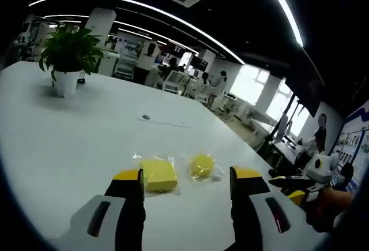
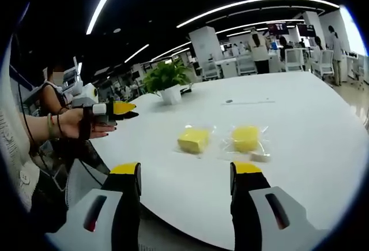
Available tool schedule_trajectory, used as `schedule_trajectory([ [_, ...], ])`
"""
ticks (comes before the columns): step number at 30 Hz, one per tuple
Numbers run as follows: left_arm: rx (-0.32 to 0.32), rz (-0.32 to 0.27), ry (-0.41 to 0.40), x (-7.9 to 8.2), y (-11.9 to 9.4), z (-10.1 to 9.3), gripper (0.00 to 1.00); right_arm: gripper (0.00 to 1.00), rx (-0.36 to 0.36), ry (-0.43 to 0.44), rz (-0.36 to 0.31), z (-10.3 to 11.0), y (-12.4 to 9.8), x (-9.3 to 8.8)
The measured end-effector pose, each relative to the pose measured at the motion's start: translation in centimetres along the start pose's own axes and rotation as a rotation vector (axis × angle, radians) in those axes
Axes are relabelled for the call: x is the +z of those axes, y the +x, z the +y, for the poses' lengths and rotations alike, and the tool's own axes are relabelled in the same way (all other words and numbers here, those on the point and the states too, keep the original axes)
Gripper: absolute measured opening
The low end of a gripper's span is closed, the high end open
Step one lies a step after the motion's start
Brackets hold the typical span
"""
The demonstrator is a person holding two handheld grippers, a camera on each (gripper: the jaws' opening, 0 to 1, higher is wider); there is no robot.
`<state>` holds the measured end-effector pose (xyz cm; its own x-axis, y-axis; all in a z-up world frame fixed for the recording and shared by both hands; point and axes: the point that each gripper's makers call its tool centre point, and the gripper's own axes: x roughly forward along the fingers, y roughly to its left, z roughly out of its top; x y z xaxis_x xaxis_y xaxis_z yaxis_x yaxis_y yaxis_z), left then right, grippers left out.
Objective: Compare the silicone blocks by pressing each to a similar depth, holding the contact briefly, and releasing to observe deformation and rebound differences across the visible hardness samples.
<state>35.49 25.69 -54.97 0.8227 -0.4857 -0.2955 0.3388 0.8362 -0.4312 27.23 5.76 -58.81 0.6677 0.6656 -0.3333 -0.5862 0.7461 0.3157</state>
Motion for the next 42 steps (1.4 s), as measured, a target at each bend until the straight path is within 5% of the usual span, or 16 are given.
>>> schedule_trajectory([
  [24,-0.070,0.063,0.009,0.8,6.7,-2.1,0.56,0.57,-0.013,0.058,-0.026,-1.6,0.8,-0.2],
  [42,-0.108,0.142,-0.013,-0.5,12.7,-2.8,0.56,0.56,-0.034,0.092,-0.028,-3.6,1.0,-0.2],
])
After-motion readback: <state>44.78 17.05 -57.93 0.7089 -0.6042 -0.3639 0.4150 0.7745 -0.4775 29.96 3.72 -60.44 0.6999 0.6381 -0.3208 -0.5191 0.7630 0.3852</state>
